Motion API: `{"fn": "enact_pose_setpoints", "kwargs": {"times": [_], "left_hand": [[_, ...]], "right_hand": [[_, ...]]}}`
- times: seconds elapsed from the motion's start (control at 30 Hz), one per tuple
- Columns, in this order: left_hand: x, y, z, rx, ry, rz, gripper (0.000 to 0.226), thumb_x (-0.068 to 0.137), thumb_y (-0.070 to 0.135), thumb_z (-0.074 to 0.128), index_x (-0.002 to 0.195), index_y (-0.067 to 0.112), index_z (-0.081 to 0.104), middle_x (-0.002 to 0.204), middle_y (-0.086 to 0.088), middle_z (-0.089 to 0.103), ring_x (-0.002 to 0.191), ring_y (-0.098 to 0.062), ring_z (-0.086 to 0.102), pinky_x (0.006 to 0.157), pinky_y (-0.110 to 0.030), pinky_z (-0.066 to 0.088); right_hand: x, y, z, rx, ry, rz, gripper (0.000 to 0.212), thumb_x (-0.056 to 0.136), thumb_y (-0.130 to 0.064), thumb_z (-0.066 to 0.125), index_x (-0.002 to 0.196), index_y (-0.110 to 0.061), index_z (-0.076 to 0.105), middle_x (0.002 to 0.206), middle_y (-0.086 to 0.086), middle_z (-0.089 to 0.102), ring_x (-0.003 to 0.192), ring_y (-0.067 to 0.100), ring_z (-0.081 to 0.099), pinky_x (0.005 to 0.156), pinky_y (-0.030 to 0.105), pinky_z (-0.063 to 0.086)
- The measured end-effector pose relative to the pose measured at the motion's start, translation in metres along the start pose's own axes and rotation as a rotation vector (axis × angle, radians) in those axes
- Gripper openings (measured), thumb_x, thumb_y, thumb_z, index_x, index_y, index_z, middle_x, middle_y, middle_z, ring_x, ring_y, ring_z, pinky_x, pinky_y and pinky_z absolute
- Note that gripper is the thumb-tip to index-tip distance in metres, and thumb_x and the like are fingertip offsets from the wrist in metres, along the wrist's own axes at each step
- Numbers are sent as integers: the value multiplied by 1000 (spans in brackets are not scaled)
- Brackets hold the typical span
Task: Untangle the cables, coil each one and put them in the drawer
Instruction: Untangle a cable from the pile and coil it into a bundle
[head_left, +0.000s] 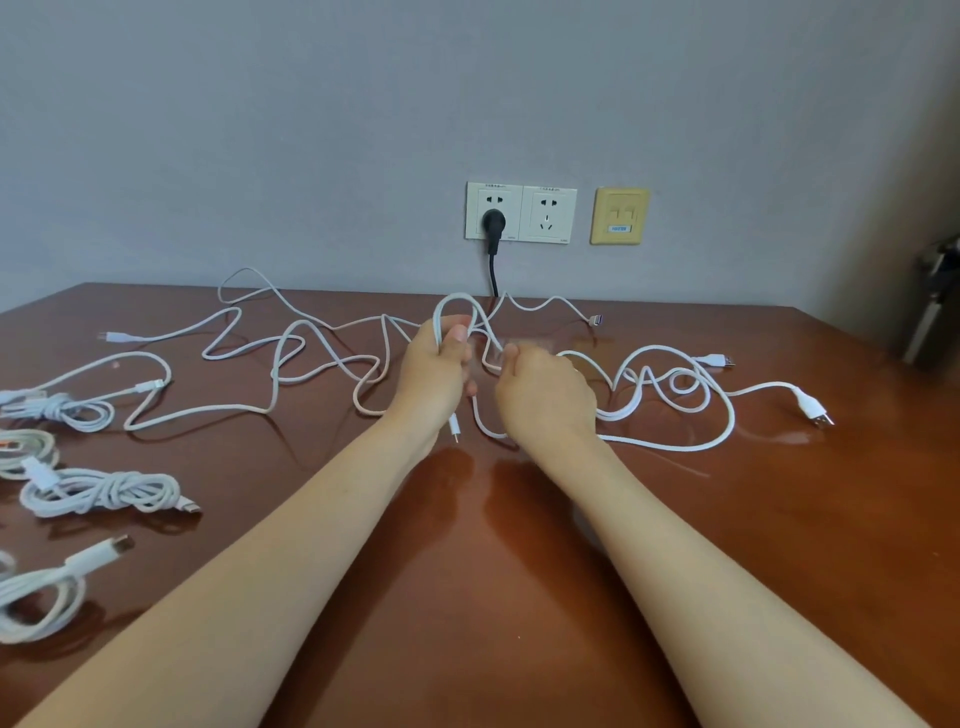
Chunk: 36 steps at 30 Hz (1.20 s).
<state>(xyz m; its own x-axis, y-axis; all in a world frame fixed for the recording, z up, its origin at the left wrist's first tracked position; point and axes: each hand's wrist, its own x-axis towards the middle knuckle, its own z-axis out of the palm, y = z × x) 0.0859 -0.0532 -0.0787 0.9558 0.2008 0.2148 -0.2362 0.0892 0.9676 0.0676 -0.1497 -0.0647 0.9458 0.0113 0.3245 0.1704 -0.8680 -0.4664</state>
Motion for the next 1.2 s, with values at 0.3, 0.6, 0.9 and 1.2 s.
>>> {"fn": "enact_pose_setpoints", "kwargs": {"times": [0.3, 0.6, 0.9, 1.2], "left_hand": [[-4, -1, 7, 260, 15, 133, 20, 100, 21, 39, 85, 20, 53, 63, 5, 47, 54, -2, 47, 63, -25, 37], [-5, 3, 4, 509, 9, 190, 21, 96, 23, 48, 105, 11, 63, 92, 0, 61, 93, -19, 56, 76, -25, 38], [3, -1, -8, 516, -38, 85, 17, 100, 20, 39, 89, 16, 52, 106, -5, 64, 93, -22, 54, 81, -31, 42], [3, 17, -17, -430, -52, -251, 23, 103, 15, 31, 84, 12, 43, 69, -7, 72, 67, -17, 68, 62, -27, 56]], "right_hand": [[-2, -3, 7, -164, -71, -107, 33, 96, -21, 32, 109, -9, 60, 112, 14, 62, 106, 33, 54, 71, 30, 31], [-5, -3, -1, -138, -119, -169, 28, 93, -16, 35, 102, -6, 60, 107, 16, 62, 100, 35, 54, 70, 30, 32], [-3, 1, 10, -107, -85, -225, 31, 100, -26, 30, 115, -16, 55, 111, 14, 62, 103, 36, 54, 72, 34, 32], [0, 13, 9, 32, -149, -307, 36, 101, -39, 25, 101, -16, 53, 105, 9, 64, 104, 31, 53, 73, 33, 31]]}}
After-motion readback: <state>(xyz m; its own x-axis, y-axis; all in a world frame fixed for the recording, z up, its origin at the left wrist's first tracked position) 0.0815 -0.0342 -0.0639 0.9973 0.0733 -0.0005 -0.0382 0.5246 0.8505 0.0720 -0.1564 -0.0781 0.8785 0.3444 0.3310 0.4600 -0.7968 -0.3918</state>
